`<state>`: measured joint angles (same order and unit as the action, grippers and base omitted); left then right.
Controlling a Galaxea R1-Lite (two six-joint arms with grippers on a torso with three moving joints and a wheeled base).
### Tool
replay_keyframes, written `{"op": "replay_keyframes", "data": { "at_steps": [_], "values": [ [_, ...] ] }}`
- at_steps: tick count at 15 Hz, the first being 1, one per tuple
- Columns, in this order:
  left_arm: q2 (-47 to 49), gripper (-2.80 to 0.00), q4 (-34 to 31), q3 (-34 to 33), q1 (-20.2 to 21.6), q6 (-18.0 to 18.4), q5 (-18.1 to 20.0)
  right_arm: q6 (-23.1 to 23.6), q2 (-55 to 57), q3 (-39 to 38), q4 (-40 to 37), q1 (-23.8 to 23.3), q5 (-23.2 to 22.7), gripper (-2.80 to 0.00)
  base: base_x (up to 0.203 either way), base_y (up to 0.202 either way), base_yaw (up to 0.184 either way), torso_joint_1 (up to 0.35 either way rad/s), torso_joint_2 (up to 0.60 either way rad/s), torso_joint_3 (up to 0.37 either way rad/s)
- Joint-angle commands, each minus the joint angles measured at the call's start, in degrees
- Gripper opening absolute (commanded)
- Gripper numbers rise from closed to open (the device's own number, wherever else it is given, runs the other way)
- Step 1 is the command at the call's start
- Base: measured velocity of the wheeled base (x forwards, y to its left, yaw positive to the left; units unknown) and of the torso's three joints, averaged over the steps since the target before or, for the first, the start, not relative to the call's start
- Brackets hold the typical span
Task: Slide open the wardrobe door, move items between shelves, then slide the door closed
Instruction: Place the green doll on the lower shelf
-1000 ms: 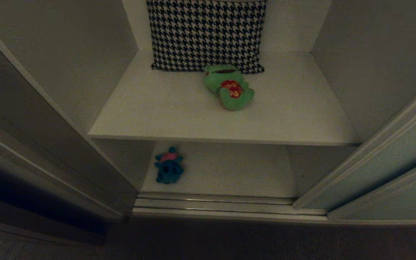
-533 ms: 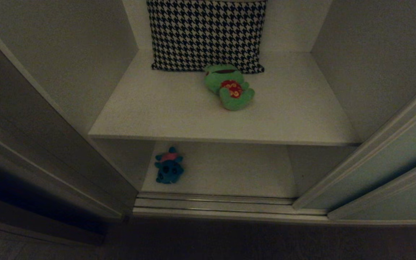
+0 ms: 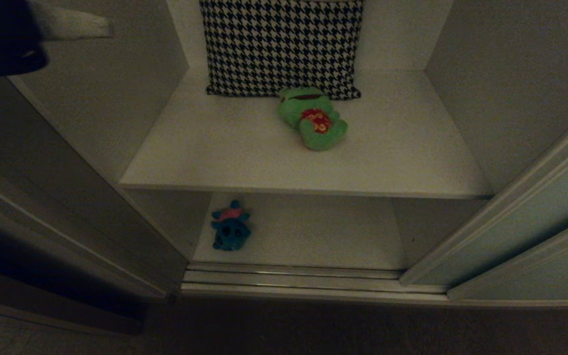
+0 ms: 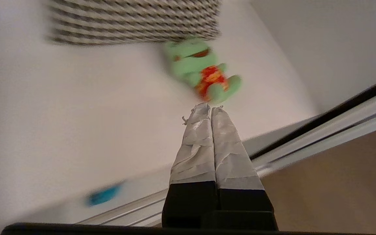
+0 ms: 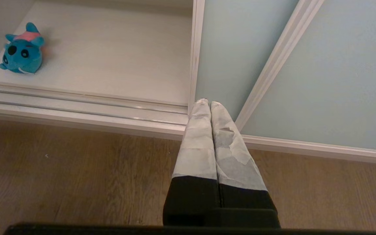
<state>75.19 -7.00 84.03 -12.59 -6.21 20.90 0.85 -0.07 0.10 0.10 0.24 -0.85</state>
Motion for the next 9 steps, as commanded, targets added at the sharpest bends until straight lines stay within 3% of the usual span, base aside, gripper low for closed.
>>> {"op": "replay_keyframes", "data": {
  "at_steps": [1,4,6,8,9],
  "values": [
    [15.55,-2.80,-0.18,8.00,-5.12,-2.18,-1.08,0.03,-0.18,-0.01,-0.01,0.02,-0.03,-2.80,0.000,0.000,0.000,0.000,0.00,0.000],
    [26.92,-2.80,0.52,15.72,-11.04,-11.71,-5.33,0.03,-0.11,-0.09,0.03,0.02,-0.03,-2.80,0.000,0.000,0.000,0.000,0.00,0.000],
    [33.17,-2.80,1.56,20.02,-12.99,-19.93,-9.42,0.03,-0.10,-0.10,0.08,0.02,-0.03,-2.80,0.000,0.000,0.000,0.000,0.00,0.000],
    [38.84,-2.80,1.82,24.79,-14.33,-24.92,-14.06,0.03,-0.12,-0.02,-0.01,0.02,-0.03,-2.80,0.000,0.000,0.000,0.000,0.00,0.000],
    [41.16,0.00,2.14,26.42,-15.38,-26.94,-15.68,0.03,-0.15,-0.03,-0.01,0.02,-0.03,-2.80,0.000,0.000,0.000,0.000,0.00,0.000]
  ]
}}
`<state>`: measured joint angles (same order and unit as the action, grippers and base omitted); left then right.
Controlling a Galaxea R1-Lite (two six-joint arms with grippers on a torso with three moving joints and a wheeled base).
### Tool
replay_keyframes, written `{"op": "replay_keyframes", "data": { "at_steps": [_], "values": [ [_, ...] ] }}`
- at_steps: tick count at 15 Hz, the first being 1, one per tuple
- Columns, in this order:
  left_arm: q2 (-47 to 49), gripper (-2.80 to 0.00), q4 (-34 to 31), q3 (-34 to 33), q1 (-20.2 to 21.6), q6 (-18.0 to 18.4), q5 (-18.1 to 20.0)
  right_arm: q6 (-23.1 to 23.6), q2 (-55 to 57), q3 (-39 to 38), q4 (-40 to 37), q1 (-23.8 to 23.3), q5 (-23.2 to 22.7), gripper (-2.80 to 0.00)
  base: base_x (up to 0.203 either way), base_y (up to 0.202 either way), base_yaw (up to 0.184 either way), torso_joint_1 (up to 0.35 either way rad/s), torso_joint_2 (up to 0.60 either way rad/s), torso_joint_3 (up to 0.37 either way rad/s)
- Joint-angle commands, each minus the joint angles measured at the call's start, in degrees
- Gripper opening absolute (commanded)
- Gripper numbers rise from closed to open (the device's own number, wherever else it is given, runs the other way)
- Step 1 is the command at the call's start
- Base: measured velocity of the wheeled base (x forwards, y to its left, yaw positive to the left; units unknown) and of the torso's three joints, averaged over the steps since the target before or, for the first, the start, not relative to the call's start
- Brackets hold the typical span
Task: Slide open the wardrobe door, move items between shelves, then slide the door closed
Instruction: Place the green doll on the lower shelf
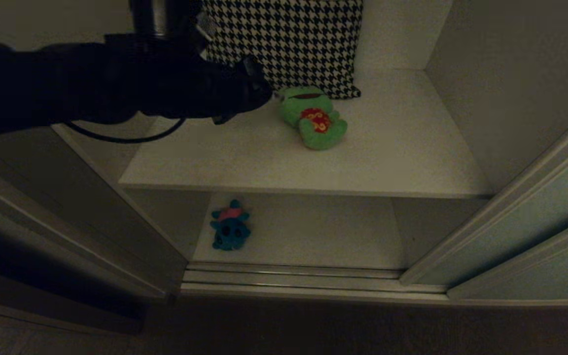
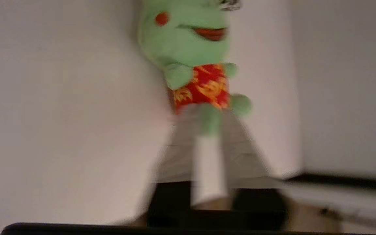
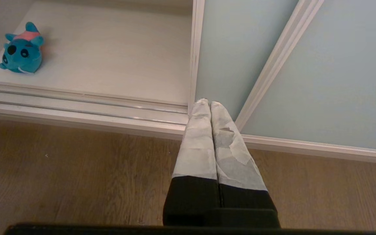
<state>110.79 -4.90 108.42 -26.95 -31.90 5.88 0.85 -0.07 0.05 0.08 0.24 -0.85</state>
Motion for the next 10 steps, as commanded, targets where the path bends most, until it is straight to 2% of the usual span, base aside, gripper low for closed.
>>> {"op": "replay_keyframes", "data": {
  "at_steps": [1,3,4,10],
  "values": [
    [6.88,0.00,1.21,2.62,-2.06,-3.40,-1.36,0.03,-0.12,0.01,0.03,0.02,-0.03,-2.80,0.000,0.000,0.000,0.000,0.00,0.000],
    [8.32,0.00,3.81,2.75,-3.16,-9.55,-1.40,0.03,-0.16,0.04,0.03,0.02,-0.03,-2.80,0.000,0.000,0.000,0.000,0.00,0.000],
    [9.09,0.00,5.54,2.76,-3.43,-11.05,-1.26,0.03,-0.11,0.04,0.02,0.07,-0.03,-2.80,0.000,0.000,0.000,0.000,0.00,0.000],
    [13.89,0.00,10.86,2.89,-3.64,-11.69,-0.30,0.03,-0.19,0.04,0.00,0.02,-0.03,-2.80,0.000,0.000,0.000,0.000,0.00,0.000]
  ]
}}
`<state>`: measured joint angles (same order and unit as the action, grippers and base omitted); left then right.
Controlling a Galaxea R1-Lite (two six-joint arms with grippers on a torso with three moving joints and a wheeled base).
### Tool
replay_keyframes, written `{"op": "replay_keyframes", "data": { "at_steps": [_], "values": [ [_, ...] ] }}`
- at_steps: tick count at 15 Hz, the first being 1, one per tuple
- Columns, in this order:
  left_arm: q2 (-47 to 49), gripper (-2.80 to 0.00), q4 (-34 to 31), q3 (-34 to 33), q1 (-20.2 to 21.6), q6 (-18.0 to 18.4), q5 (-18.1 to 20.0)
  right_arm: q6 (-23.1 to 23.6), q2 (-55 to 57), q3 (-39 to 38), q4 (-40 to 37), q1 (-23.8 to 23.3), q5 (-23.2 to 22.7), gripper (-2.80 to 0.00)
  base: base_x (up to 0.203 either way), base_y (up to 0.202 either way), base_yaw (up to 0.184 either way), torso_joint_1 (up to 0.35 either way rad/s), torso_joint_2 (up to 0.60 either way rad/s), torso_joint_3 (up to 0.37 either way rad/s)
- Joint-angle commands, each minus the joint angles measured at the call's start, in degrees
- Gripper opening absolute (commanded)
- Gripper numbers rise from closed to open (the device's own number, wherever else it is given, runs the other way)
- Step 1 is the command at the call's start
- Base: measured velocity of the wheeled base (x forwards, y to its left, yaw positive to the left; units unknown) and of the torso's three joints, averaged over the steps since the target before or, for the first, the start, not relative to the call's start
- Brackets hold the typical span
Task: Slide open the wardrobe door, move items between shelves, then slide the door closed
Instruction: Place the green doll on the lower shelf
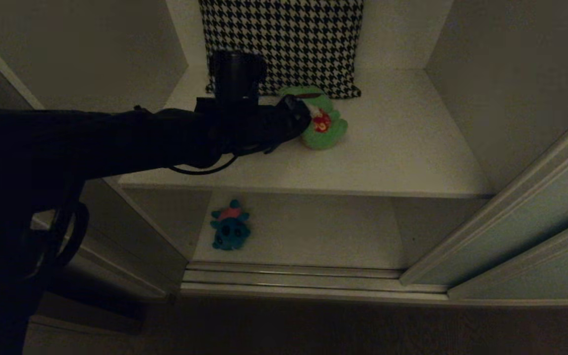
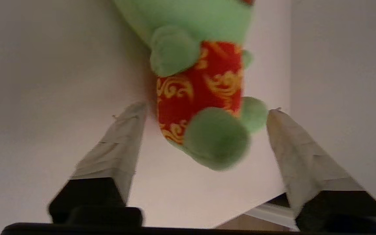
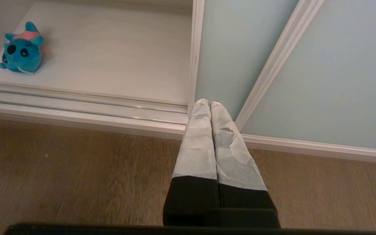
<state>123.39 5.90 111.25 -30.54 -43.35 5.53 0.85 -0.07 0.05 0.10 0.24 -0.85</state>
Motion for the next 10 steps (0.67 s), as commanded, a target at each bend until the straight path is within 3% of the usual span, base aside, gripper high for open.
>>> {"op": "replay_keyframes", "data": {
  "at_steps": [1,6,10],
  "values": [
    [2.08,0.00,1.72,0.10,-0.01,-0.39,0.45,0.03,-0.13,-0.02,-0.01,0.02,-0.03,-2.80,0.000,0.000,0.000,0.000,0.00,0.000],
    [4.64,0.00,9.35,0.19,-0.01,-1.30,2.18,0.03,-0.10,-0.04,0.06,0.02,-0.03,-2.80,0.000,0.000,0.000,0.000,0.00,0.000],
    [6.91,0.00,16.99,0.22,-0.01,0.06,1.86,0.03,-0.10,0.04,-0.01,0.10,-0.03,-2.80,0.000,0.000,0.000,0.000,0.00,0.000]
  ]
}}
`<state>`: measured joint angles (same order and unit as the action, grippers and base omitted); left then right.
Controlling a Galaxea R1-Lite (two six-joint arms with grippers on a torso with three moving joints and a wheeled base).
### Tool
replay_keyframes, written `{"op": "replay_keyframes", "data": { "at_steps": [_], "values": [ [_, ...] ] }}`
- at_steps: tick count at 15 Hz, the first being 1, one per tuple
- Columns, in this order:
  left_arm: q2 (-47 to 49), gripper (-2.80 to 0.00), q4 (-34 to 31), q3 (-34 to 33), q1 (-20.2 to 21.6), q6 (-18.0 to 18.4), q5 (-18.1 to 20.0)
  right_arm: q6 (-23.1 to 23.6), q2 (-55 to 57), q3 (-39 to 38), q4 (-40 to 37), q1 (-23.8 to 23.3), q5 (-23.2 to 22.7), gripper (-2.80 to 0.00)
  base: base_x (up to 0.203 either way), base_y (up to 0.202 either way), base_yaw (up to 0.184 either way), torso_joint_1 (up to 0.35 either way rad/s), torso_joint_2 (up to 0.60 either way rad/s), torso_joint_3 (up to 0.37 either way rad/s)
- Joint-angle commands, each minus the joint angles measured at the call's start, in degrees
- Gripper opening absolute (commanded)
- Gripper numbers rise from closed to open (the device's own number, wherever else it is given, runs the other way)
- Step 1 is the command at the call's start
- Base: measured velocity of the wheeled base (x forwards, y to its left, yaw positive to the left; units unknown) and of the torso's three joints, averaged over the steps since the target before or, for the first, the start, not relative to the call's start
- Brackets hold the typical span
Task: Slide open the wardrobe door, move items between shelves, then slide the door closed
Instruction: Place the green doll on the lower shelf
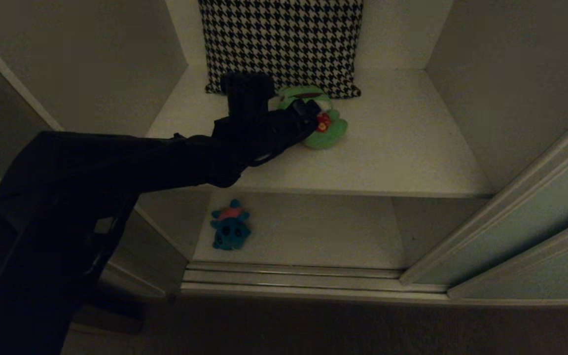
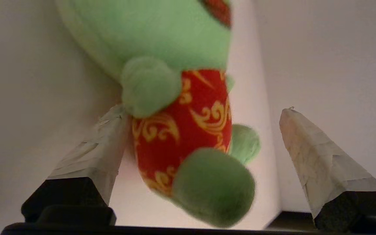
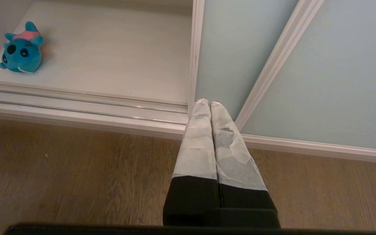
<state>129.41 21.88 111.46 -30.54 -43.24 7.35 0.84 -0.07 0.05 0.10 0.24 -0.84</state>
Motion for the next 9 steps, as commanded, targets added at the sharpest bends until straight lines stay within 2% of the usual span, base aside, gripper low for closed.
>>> {"op": "replay_keyframes", "data": {
  "at_steps": [1,5,7,8,9],
  "values": [
    [1.42,0.00,2.10,0.06,0.01,2.06,0.03,0.04,-0.10,0.00,0.01,0.02,-0.04,-2.80,0.000,0.000,0.000,0.000,0.00,0.000],
    [4.24,0.00,7.62,0.02,-0.05,10.63,0.28,0.04,-0.12,0.02,0.00,0.02,-0.04,-2.80,0.000,0.000,0.000,0.000,0.00,0.000],
    [5.15,0.00,8.27,0.07,-0.14,12.12,0.21,0.04,-0.19,0.04,-0.01,0.02,-0.04,-2.80,0.000,0.000,0.000,0.000,0.00,0.000],
    [5.15,-2.80,8.18,0.07,-0.14,12.04,-0.06,0.04,-0.15,-0.03,-0.01,0.02,-0.04,-2.80,0.000,0.000,0.000,0.000,0.00,0.000],
    [5.32,-2.80,8.27,0.07,-0.14,11.95,-0.14,0.04,-0.17,0.02,0.00,0.02,-0.04,-2.80,0.000,0.000,0.000,0.000,0.00,0.000]
  ]
}}
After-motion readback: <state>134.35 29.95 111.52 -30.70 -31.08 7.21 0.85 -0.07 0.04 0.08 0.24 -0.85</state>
